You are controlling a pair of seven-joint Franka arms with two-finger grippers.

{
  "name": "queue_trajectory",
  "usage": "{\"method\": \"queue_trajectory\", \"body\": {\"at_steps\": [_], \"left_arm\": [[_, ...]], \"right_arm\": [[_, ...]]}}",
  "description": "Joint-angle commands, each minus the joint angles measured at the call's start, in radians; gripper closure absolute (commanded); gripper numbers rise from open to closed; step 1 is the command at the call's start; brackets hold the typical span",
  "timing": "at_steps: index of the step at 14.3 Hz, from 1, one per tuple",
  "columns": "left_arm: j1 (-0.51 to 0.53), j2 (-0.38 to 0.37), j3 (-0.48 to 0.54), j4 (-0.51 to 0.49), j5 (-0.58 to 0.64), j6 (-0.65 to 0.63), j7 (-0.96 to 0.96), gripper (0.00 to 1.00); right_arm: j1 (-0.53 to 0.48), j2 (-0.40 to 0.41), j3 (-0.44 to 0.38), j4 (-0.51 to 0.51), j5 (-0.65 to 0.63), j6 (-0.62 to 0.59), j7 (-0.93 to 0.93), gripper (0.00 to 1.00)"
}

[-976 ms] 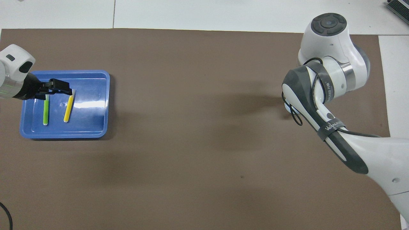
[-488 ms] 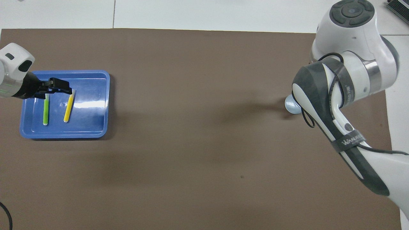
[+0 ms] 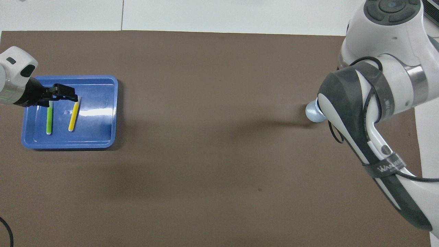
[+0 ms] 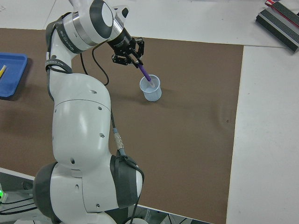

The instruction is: Right arm passes pens to left for tray arrangement

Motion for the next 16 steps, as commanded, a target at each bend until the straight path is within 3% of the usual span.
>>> {"method": "queue_trajectory", "body": {"at_steps": [1, 7, 13, 16], "left_arm": [[-0.021, -0.006, 0.007, 0.029, 0.007, -0.05, -0.067, 0.0], [-0.072, -0.01, 0.005, 0.084, -0.073, -0.177, -0.323, 0.0], [-0.08, -0.013, -0.013, 0.087, -0.156, -0.224, -0.552, 0.0], [-0.079, -0.021, -0.024, 0.086, -0.219, -0.252, -0.694, 0.0]], "right_arm": [[-0.011, 0.011, 0.027, 0.026, 0.002, -0.017, -0.025, 1.0], [-0.005, 0.002, 0.03, 0.026, 0.023, -0.014, -0.013, 1.0], [0.001, 0.002, 0.03, 0.026, 0.028, -0.014, -0.011, 1.0], [0.004, 0.002, 0.034, 0.026, 0.088, -0.017, 0.03, 1.0]]}}
